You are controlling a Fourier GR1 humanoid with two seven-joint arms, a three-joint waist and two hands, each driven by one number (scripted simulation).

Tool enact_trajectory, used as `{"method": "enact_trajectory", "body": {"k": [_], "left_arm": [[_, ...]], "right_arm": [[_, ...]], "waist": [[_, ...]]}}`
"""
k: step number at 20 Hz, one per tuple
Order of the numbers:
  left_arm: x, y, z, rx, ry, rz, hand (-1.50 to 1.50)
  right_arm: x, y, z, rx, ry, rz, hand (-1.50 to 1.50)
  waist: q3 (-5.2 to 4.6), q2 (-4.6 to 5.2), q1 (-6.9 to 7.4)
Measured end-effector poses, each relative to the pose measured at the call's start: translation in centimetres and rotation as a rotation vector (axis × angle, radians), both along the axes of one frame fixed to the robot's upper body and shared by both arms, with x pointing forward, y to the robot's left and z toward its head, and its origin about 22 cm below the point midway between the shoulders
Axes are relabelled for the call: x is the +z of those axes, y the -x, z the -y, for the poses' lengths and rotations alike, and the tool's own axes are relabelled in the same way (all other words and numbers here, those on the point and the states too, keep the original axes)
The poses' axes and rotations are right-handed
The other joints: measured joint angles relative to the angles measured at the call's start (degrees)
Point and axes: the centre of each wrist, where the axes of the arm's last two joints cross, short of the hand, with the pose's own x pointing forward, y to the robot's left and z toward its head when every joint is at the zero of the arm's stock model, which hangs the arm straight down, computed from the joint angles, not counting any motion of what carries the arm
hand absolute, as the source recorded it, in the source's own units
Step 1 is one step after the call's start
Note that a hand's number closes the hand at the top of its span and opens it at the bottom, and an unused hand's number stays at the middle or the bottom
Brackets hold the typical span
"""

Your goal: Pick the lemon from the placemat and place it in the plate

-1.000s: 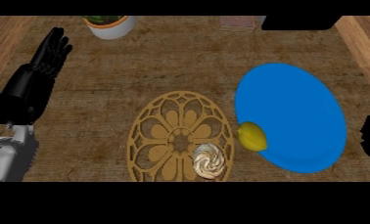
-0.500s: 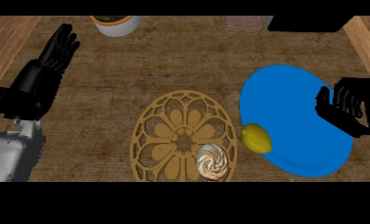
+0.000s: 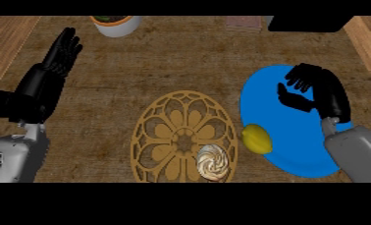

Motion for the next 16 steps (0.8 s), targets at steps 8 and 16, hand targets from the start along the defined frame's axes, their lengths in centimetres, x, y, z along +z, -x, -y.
{"method": "enact_trajectory", "body": {"k": [8, 16], "left_arm": [[0.4, -0.5, -0.4, 0.006, 0.002, 0.003, 0.0], [-0.1, -0.7, -0.6, 0.025, -0.001, 0.0, 0.0]], "right_arm": [[-2.5, -3.2, -2.0, 0.039, -0.181, 0.057, -1.5], [-0.9, -3.7, -0.5, -0.008, -0.402, 0.254, -1.5]], "waist": [[0.04, 0.02, -0.19], [0.03, -0.16, -0.94]]}}
